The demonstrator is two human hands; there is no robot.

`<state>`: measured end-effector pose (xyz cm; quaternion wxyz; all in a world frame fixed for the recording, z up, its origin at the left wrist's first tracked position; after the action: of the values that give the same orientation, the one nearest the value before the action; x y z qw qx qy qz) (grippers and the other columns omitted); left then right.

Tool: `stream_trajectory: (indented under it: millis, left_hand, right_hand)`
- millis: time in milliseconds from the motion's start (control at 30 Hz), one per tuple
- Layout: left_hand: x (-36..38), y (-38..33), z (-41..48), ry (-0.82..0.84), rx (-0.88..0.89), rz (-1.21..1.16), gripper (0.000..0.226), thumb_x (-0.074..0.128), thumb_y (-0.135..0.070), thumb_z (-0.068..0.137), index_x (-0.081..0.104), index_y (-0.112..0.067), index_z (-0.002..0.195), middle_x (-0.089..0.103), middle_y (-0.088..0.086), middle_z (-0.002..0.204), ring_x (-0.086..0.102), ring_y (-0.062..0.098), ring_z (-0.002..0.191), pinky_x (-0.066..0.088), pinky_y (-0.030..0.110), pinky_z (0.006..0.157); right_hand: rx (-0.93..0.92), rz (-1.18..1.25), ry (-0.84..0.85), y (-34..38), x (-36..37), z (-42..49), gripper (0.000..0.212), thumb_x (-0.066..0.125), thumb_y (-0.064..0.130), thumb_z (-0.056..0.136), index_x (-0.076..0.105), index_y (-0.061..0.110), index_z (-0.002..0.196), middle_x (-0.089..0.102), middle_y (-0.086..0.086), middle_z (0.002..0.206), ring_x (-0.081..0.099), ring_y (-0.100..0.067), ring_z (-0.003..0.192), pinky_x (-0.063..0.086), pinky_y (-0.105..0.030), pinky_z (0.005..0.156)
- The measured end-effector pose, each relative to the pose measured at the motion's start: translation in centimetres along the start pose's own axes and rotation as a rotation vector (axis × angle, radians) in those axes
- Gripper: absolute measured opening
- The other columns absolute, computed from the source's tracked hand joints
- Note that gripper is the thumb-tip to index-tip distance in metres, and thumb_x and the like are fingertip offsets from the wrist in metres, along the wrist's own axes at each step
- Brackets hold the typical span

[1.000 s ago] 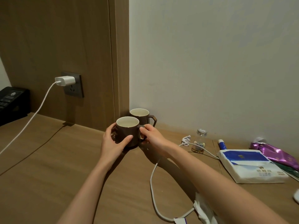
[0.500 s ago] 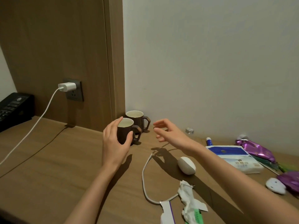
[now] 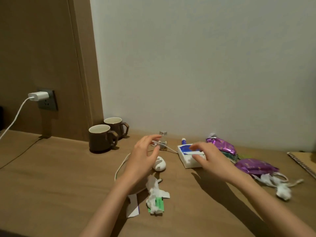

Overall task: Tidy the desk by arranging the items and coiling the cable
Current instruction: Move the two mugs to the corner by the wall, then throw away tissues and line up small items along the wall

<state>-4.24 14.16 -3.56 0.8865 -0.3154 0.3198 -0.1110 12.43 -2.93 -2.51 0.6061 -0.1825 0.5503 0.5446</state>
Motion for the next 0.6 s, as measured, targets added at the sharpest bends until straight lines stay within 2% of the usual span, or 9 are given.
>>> stream_trajectory:
  millis: [100, 233, 367, 467, 600]
  left_hand:
    - [2.7, -1.1, 0.1, 0.106, -0.01, 0.02, 0.037, 0.056, -0.02, 0.09, 0.054, -0.029, 0.126, 0.058, -0.01, 0.119, 0.051, 0.006, 0.115, 0.044, 0.031, 0.098]
    - [5.5, -2.4, 0.1, 0.161, -0.021, 0.078, 0.038, 0.055, -0.024, 0.09, 0.051, -0.032, 0.127, 0.054, -0.011, 0.123, 0.049, 0.003, 0.113, 0.045, 0.027, 0.093]
    - [7.1, -2.8, 0.3, 0.172, -0.05, 0.121, 0.039, 0.054, -0.025, 0.09, 0.049, -0.034, 0.128, 0.052, -0.012, 0.126, 0.047, 0.006, 0.117, 0.046, 0.033, 0.094]
    - [7.5, -2.9, 1.0, 0.134, -0.056, 0.117, 0.039, 0.054, -0.021, 0.09, 0.05, -0.028, 0.128, 0.052, -0.008, 0.127, 0.048, 0.009, 0.117, 0.043, 0.032, 0.099]
    - [7.4, -3.6, 2.6, 0.083, -0.052, 0.113, 0.038, 0.052, -0.02, 0.093, 0.049, -0.025, 0.13, 0.051, -0.006, 0.128, 0.049, 0.01, 0.116, 0.045, 0.033, 0.097]
  right_hand:
    - [0.028, -0.169, 0.049, -3.0, 0.7, -0.7, 0.037, 0.049, 0.03, 0.096, 0.048, 0.024, 0.133, 0.051, 0.004, 0.135, 0.041, -0.014, 0.124, 0.036, -0.031, 0.103]
    - [-0.007, -0.306, 0.079, -5.2, 1.7, -0.3, 0.048, 0.053, 0.033, 0.092, 0.041, 0.025, 0.138, 0.047, 0.004, 0.139, 0.038, -0.019, 0.126, 0.035, -0.035, 0.103]
    - [-0.067, -0.328, 0.002, -5.8, 2.0, 0.1, 0.037, 0.054, 0.036, 0.091, 0.049, 0.024, 0.125, 0.05, 0.003, 0.126, 0.041, -0.019, 0.115, 0.036, -0.034, 0.095]
    - [-0.11, -0.285, -0.019, -6.0, 2.0, 0.0, 0.028, 0.055, 0.034, 0.09, 0.051, 0.023, 0.116, 0.052, 0.003, 0.118, 0.043, -0.019, 0.109, 0.035, -0.032, 0.088]
    - [-0.151, -0.14, -0.005, -6.5, 1.0, -0.1, 0.022, 0.057, 0.033, 0.09, 0.054, 0.022, 0.109, 0.054, 0.005, 0.111, 0.046, -0.016, 0.104, 0.036, -0.031, 0.086]
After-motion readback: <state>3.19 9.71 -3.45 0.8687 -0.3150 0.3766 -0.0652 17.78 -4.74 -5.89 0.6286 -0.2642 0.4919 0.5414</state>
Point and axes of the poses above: each hand's wrist, its own z-axis towards the middle knuckle, its own x-axis out of the palm, y = z × x, the point moved 1 cm from there along z, towards the middle knuckle
